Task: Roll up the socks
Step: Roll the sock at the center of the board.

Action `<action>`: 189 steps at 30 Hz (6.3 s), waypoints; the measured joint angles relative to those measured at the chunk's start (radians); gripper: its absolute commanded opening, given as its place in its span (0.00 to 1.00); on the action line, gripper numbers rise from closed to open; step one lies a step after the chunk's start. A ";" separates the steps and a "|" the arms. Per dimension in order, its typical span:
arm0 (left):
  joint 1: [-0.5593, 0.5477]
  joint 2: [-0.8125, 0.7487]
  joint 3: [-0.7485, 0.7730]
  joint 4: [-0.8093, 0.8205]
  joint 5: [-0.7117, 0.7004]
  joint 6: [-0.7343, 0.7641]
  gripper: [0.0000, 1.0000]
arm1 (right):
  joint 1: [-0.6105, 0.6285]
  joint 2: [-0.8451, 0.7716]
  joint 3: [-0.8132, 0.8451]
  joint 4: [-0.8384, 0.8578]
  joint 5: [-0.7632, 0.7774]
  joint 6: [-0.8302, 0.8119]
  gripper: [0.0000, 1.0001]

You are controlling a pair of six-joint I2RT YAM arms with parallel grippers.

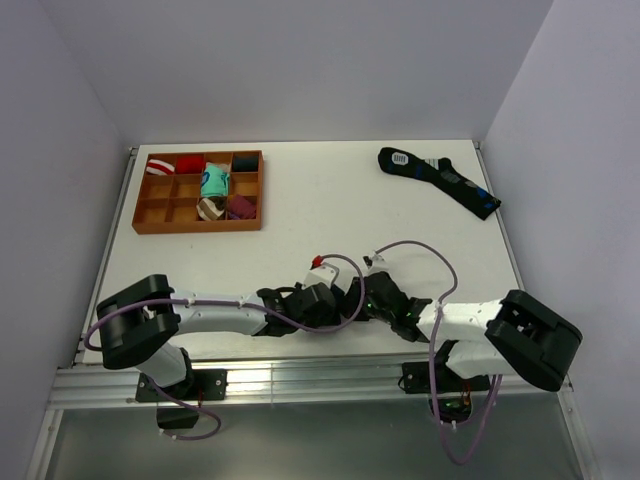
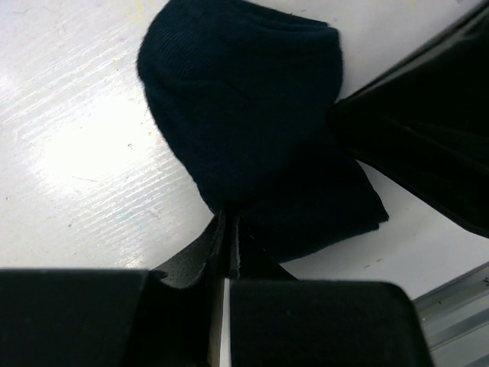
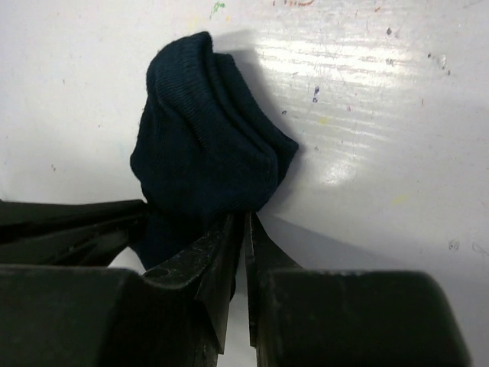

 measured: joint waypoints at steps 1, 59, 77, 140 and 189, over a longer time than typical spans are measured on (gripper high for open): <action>-0.001 0.000 0.000 0.003 0.000 0.004 0.05 | 0.000 0.005 0.005 0.000 0.004 -0.002 0.18; -0.002 0.081 0.073 -0.011 0.003 0.016 0.05 | 0.247 -0.143 -0.199 0.315 0.159 -0.119 0.26; -0.002 0.083 0.077 -0.013 0.010 0.021 0.05 | 0.363 -0.089 -0.189 0.326 0.291 -0.156 0.39; 0.090 0.030 0.040 -0.009 0.177 0.101 0.05 | 0.652 0.118 0.049 0.095 0.620 -0.226 0.41; 0.103 0.030 0.038 0.007 0.205 0.100 0.07 | 0.695 0.121 0.079 -0.069 0.786 -0.154 0.29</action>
